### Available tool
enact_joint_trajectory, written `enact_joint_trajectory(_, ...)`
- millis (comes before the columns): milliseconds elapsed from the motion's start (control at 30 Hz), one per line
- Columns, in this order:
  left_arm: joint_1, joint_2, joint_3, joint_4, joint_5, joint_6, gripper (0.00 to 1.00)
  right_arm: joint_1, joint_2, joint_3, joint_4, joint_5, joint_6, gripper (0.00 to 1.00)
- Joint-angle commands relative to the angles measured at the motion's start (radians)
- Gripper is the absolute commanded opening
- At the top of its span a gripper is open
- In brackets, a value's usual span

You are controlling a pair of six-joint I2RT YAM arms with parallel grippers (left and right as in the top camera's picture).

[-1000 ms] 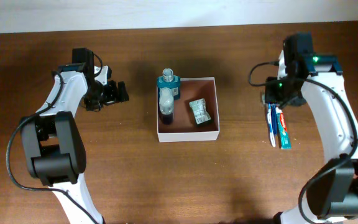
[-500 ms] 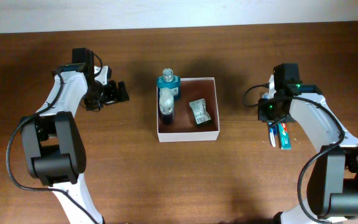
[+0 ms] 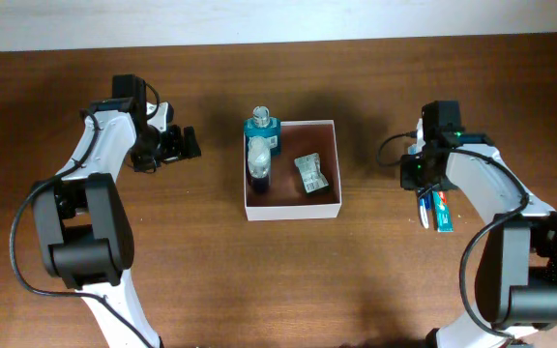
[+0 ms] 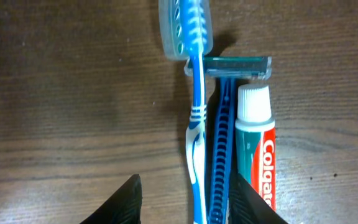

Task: Pack container
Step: 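Lower right gripper and grasp the blue toothbrush handle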

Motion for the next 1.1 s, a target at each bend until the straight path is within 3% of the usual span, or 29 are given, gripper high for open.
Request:
enact_joint_trajectory(0,0.002,-0.004,-0.003,0.002,-0.003,0.012,0.99,-0.002,0.024,-0.011,0.010,0.026,0.000,0.38)
enact_joint_trajectory(1067,0.002,-0.004,-0.003,0.002,-0.003,0.012,0.99,-0.001,0.124,-0.011,0.043,-0.074,0.000,0.37)
